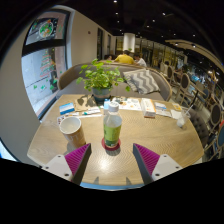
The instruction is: Pour water
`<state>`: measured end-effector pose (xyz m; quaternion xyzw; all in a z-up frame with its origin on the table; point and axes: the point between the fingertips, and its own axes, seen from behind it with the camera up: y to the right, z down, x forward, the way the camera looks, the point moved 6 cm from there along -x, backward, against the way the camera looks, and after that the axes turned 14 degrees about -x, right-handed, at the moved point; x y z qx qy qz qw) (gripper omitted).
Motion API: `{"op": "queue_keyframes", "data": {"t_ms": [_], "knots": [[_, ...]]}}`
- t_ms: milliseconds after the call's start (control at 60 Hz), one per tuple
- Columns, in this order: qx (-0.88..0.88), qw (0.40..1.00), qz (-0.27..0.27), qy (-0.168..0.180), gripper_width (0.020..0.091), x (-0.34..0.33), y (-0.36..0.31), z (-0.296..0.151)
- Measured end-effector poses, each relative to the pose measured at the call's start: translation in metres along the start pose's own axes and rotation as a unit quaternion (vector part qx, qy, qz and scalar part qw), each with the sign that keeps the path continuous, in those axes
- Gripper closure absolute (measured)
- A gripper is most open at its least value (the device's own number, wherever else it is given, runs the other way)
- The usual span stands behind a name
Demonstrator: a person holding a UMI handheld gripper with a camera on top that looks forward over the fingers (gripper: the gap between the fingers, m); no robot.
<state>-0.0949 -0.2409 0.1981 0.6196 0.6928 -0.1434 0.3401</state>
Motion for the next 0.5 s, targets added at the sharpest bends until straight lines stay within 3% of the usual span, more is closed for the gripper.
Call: {"op": "queue_keyframes", "data": {"t_ms": [217,500], "knots": [[0.0,1.0,0.011,-0.01,0.0251,-0.073,-0.023,0.001],[0.003,1.0,0.013,-0.007,0.0254,-0.089,-0.025,-0.002]]}}
